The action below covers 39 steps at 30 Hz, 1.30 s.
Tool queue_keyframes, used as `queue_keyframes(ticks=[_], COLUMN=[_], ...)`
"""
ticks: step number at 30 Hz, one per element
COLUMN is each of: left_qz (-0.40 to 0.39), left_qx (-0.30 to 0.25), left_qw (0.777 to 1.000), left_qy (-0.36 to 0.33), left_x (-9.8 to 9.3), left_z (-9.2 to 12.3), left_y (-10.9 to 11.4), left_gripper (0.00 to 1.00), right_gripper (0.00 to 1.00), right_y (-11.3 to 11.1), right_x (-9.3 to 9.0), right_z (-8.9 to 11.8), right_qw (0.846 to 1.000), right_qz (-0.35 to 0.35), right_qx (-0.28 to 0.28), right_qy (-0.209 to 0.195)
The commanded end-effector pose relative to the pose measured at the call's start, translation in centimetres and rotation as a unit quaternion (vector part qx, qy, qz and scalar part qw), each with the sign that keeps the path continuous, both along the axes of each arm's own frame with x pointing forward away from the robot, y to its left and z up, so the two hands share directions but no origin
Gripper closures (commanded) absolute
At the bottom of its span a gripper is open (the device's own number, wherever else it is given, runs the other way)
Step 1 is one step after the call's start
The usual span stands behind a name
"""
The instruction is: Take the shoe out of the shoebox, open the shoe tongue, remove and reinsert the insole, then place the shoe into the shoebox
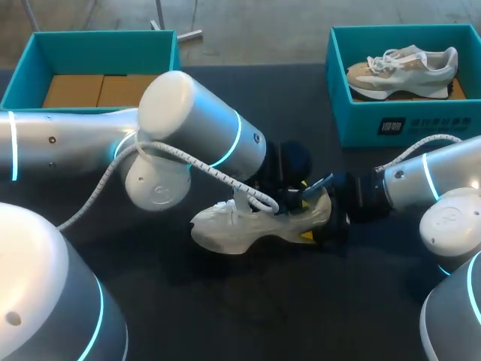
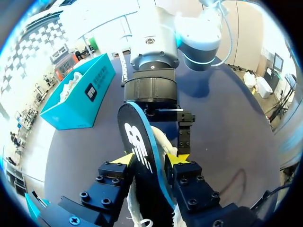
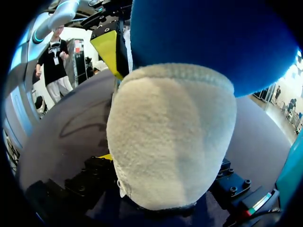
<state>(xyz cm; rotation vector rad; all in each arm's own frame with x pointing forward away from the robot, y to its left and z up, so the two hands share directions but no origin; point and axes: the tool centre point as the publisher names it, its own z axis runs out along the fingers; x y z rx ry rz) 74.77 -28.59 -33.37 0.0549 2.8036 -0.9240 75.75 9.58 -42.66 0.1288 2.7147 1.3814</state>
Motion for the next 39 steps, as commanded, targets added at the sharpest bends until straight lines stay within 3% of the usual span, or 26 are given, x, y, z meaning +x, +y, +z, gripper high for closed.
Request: queue_keyframes(ticks=[1, 11, 14, 16, 25, 39], left_qz=[0.005, 0.021, 0.023, 0.023, 0.014, -0.026], left_qx=[-0.008, -0.016, -0.02, -0.021, -0.03, -0.038], left_qw=[1.0, 1.0, 0.999, 0.999, 0.999, 0.998], left_qy=[-0.001, 0.003, 0.008, 0.009, 0.021, 0.042], left_x=[0.2, 1.0, 1.2, 1.3, 0.7, 0.8], left_z=[-0.8, -1.5, -1.6, -1.6, -0.1, 6.8], left_y=[-0.3, -0.7, -0.8, -0.8, -0.2, -0.9], left_gripper=[0.55, 0.59, 0.79, 1.0, 1.0, 1.0], right_gripper=[1.0, 1.0, 1.0, 1.0, 1.0, 1.0], right_y=[0.0, 0.0, 0.0, 0.0, 0.0, 0.0], right_x=[0.0, 0.0, 0.0, 0.0, 0.0, 0.0], right_z=[-0.2, -0.2, -0.2, -0.2, -0.2, -0.2], right_qw=[1.0, 1.0, 1.0, 1.0, 1.0, 1.0], right_qz=[0.0, 0.0, 0.0, 0.0, 0.0, 0.0], right_qx=[-0.002, -0.002, -0.002, -0.002, -0.002, -0.002], right_qy=[0.0, 0.0, 0.0, 0.0, 0.0, 0.0])
